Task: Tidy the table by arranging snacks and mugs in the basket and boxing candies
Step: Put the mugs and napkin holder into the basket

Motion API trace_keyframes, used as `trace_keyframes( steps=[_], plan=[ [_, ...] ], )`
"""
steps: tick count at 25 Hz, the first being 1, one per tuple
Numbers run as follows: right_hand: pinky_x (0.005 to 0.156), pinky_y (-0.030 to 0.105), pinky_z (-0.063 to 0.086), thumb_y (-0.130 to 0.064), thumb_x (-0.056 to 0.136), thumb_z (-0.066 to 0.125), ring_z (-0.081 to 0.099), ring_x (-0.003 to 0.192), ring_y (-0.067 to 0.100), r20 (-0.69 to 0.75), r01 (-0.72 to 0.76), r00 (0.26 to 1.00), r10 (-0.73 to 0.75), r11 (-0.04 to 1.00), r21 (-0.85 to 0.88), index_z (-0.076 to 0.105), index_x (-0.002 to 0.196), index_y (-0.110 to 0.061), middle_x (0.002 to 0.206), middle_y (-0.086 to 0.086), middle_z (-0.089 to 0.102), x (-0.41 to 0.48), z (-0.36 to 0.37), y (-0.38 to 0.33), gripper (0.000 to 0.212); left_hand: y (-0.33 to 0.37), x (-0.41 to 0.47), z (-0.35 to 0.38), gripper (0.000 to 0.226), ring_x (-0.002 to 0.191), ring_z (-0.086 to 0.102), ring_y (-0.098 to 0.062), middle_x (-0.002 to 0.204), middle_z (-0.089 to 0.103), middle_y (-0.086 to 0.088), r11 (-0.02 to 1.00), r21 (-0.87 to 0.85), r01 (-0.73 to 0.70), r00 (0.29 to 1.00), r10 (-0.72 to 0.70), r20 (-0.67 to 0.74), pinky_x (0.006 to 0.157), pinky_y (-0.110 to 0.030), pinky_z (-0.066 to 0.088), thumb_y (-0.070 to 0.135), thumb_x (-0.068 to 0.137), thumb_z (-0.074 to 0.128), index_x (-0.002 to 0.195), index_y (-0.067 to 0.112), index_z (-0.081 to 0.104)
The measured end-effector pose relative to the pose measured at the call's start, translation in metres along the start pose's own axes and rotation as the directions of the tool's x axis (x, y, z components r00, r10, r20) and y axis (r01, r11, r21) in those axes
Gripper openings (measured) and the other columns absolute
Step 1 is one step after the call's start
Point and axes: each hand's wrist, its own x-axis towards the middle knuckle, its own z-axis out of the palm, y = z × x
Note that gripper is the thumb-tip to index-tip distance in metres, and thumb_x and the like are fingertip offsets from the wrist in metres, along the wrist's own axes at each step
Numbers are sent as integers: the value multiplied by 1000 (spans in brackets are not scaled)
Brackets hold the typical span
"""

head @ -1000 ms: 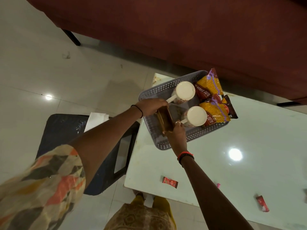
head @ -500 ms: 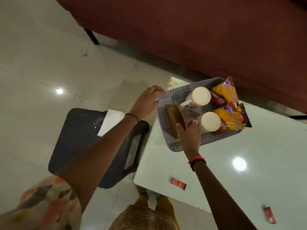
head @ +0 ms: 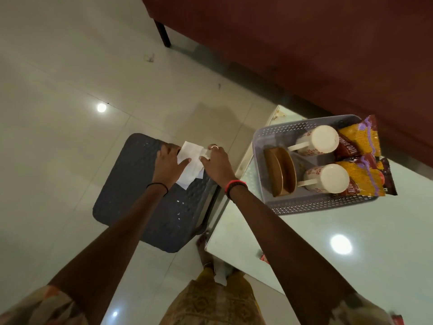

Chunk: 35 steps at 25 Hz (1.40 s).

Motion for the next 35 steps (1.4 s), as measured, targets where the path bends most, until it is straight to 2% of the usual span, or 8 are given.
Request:
trace_keyframes(
  steps=[4, 8, 10, 13, 17, 23, 28, 35],
  plan=[
    [101, 41, 41, -34, 90, 59, 46, 120, 37, 44, -1, 999, 7, 993, -116, 43, 133, -1, 126, 18, 58, 19, 22, 0, 56, -5, 11, 1, 38, 110, 44, -31, 116, 55, -16, 997, -15, -79, 996, 78, -41, 91, -32, 32, 32, 84, 64, 112, 6, 59],
    [97, 41, 47, -16, 84, 67, 51, 117, 36, -27, -40, 999, 43, 996, 76, 44, 130, -3, 118, 19, 62, 19, 21, 4, 53, 2, 14, -8, 16, 81, 50, -18, 85, 55, -1, 947, -320, -21, 999, 29, 18, 70, -20, 36, 19, 83, 65, 88, 11, 52],
    [92, 34, 48, -12, 82, 68, 54, 115, 33, -51, -68, 996, 78, 980, 188, 45, 131, -3, 120, 20, 61, 14, 13, 6, 56, 9, 9, -15, 24, 73, 51, -14, 79, 52, 5, 905, -426, 5, 996, 33, 81, 60, -16, 39, 15, 83, 65, 97, 11, 47],
    [84, 32, 48, -15, 81, 70, 61, 102, 30, -65, -62, 995, 75, 982, 179, 58, 118, 1, 113, 19, 65, 2, -5, 10, 43, 21, 3, -31, 51, 82, 59, -19, 93, 61, -8, 860, -508, -46, 971, 158, 180, 73, -25, 50, 17, 80, 70, 123, 14, 42],
    [58, 21, 38, -21, 82, 69, 52, 77, 19, -48, -41, 998, 47, 993, 112, 64, 85, -7, 78, 3, 58, -20, -38, 15, 16, 55, 3, -57, 35, 77, 58, -8, 96, 64, 2, 902, -326, -283, 875, 382, 297, 65, -15, 42, 34, 80, 69, 112, 25, 58],
    [64, 2, 44, -19, 84, 69, 58, 93, 7, -88, -7, 995, 51, 896, 445, 55, 122, -10, 104, -6, 58, -70, -95, 33, 42, 138, -2, -78, 16, 59, 49, -2, 72, 56, 13, 824, -261, -503, 786, 562, 259, 54, -12, 35, 28, 86, 62, 99, 18, 61],
    [76, 36, 52, -19, 83, 71, 65, 91, 29, -164, -132, 962, 216, 901, 414, 55, 114, 1, 110, 19, 67, -98, -128, 80, 41, 189, -2, -69, 14, 72, 54, -8, 88, 62, 0, 759, -307, -574, 722, 646, 246, 64, -21, 42, 23, 86, 62, 98, 16, 59],
    [66, 26, 47, -22, 88, 62, 64, 84, 22, -570, -163, 779, 262, 962, 219, 62, 104, -5, 98, 12, 71, -116, -146, 123, 23, 236, 11, -35, 22, 76, 51, -15, 101, 50, -4, 649, -61, -758, 611, 741, 279, 60, -20, 39, 24, 86, 61, 107, 17, 64]
  ],
)
